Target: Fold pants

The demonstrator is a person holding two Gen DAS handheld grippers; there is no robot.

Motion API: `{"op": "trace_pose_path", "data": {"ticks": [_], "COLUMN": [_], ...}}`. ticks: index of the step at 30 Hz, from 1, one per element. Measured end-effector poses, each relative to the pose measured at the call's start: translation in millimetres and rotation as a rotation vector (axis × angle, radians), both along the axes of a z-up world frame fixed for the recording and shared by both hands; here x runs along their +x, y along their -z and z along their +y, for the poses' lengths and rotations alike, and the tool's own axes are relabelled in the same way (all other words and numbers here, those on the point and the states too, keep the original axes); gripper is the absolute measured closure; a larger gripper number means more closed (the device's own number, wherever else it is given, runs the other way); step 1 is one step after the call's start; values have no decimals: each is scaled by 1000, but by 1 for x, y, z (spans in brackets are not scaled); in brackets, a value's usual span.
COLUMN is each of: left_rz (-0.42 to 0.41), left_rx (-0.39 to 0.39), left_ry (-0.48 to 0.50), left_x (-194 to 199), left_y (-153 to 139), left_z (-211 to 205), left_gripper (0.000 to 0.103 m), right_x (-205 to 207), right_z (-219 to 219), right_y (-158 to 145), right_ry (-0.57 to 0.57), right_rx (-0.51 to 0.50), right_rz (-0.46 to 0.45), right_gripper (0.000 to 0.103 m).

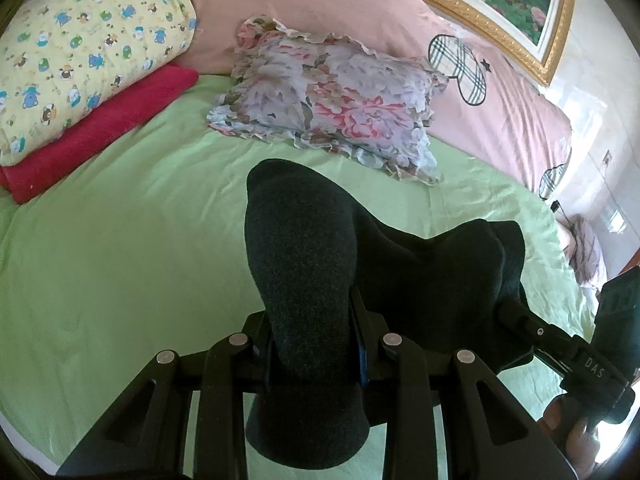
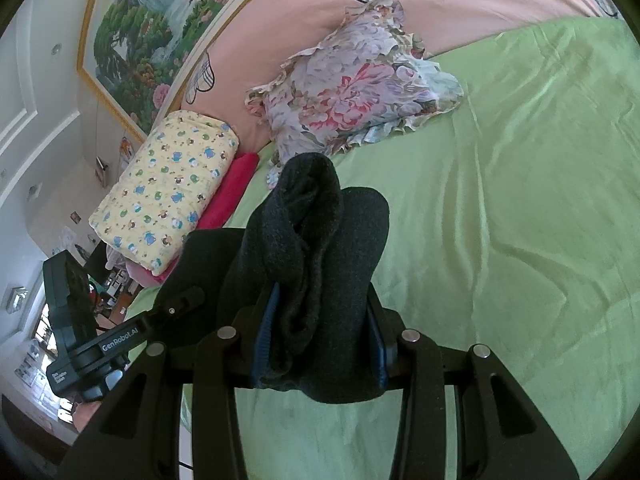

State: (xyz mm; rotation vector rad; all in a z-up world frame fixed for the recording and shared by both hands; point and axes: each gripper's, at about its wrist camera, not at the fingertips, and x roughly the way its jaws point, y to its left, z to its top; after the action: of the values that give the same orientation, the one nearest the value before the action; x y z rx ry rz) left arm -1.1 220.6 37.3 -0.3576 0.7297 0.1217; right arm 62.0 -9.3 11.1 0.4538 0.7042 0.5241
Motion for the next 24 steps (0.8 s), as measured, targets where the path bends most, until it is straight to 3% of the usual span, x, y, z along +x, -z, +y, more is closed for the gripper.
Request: {"op": "trace_pose_path", "data": {"ticks": [24], "left_rz": [3], "left_rx": [14], "left_ry": [-41], "left_x": [78], "left_y": [6], "left_z": [21], "left_gripper": [74], "right_x": [83], "right_z": [15], "right_y": [-4], "right_ry": [-3], "right_rx": [-13], "right_rz": [-10], "right_gripper": [61]}}
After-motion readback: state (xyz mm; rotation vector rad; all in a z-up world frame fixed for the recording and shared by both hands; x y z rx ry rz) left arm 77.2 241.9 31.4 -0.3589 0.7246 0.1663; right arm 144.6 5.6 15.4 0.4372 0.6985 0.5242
